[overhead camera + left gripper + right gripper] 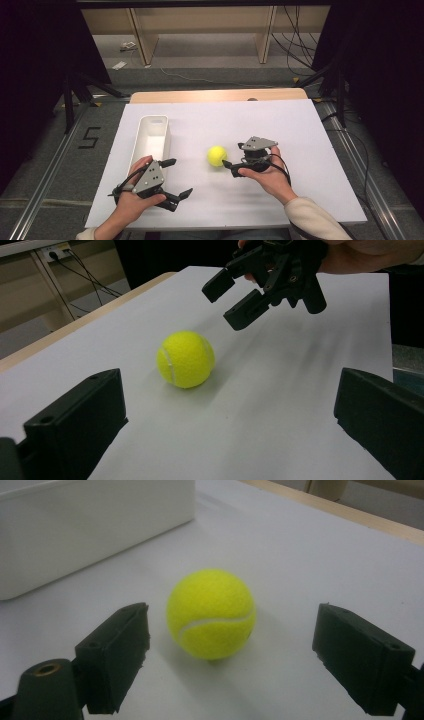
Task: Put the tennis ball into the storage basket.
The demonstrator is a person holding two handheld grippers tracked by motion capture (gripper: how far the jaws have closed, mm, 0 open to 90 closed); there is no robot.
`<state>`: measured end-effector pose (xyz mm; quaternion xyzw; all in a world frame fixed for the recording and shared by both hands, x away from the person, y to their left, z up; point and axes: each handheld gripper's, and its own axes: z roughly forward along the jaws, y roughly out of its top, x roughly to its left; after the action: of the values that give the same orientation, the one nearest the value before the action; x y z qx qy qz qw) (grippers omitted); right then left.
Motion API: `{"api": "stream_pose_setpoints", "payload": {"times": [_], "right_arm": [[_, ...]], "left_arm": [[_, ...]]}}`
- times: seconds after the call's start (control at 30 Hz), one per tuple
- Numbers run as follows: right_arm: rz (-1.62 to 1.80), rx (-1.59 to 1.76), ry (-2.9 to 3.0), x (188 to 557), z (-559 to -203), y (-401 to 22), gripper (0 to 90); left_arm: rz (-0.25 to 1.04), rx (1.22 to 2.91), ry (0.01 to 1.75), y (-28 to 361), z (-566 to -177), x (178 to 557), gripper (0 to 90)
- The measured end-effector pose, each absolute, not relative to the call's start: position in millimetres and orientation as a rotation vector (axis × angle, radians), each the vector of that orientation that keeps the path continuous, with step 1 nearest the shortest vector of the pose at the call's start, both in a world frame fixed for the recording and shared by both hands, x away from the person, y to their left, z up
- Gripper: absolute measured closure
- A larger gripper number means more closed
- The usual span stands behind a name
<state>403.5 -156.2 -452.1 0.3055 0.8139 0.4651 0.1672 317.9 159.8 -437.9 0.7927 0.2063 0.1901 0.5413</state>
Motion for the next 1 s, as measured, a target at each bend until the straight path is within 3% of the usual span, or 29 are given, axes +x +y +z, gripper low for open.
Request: {"api": "stream_pose_setpoints", "payload": {"times": [1.0], "right_arm": [[1.254, 0.889, 2.392, 429, -475, -117, 15.6]], "left_arm": [[0.446, 1.887, 0.483, 160, -438, 318, 0.0]]}}
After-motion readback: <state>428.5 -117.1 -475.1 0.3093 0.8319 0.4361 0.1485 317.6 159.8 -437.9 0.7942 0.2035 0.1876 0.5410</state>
